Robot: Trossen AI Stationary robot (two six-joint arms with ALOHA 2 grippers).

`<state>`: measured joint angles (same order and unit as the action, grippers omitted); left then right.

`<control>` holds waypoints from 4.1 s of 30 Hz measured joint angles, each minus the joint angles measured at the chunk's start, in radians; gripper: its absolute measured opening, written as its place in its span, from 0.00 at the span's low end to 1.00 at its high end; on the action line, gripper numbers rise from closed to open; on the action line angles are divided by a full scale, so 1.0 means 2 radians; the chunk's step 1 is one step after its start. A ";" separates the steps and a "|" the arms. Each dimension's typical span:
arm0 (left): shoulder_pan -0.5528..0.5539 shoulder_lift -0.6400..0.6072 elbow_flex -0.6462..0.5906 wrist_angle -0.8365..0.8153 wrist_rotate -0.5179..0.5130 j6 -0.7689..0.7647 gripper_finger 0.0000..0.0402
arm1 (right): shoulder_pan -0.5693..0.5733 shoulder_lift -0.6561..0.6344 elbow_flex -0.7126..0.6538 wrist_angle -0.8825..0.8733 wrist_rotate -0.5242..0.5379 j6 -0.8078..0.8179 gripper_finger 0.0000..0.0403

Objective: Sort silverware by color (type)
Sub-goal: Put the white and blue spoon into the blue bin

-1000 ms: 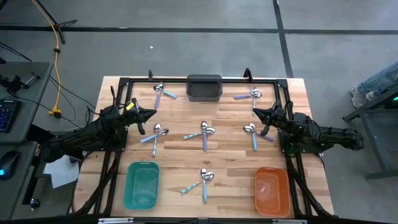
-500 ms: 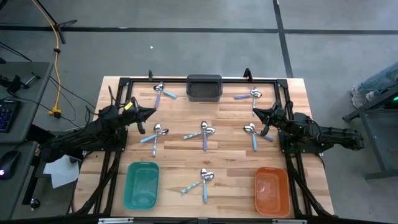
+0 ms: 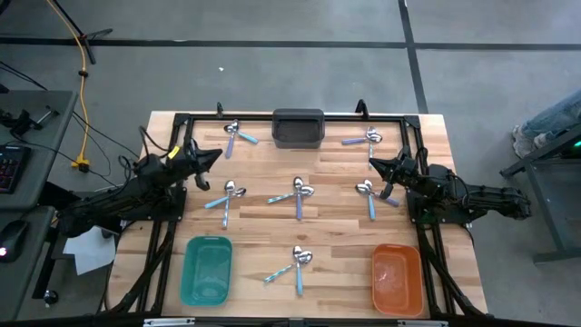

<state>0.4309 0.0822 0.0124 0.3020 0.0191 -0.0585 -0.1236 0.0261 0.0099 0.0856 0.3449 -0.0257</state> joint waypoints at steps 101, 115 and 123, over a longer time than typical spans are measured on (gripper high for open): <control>-0.188 0.756 0.361 -0.123 -0.001 0.043 0.03 | 0.000 0.000 0.000 -0.011 0.000 0.000 0.00; -0.288 0.550 0.362 -0.319 -0.006 -0.224 0.03 | 0.000 0.000 0.000 -0.011 0.000 0.000 0.00; -0.455 0.473 0.362 -0.395 -0.044 -0.506 0.03 | 0.000 0.000 0.000 -0.011 0.000 0.000 0.00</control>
<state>-0.4787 1.0291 0.7357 -0.4872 -0.0680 -1.0702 -0.1238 0.0265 0.0098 0.0630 0.3447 -0.0257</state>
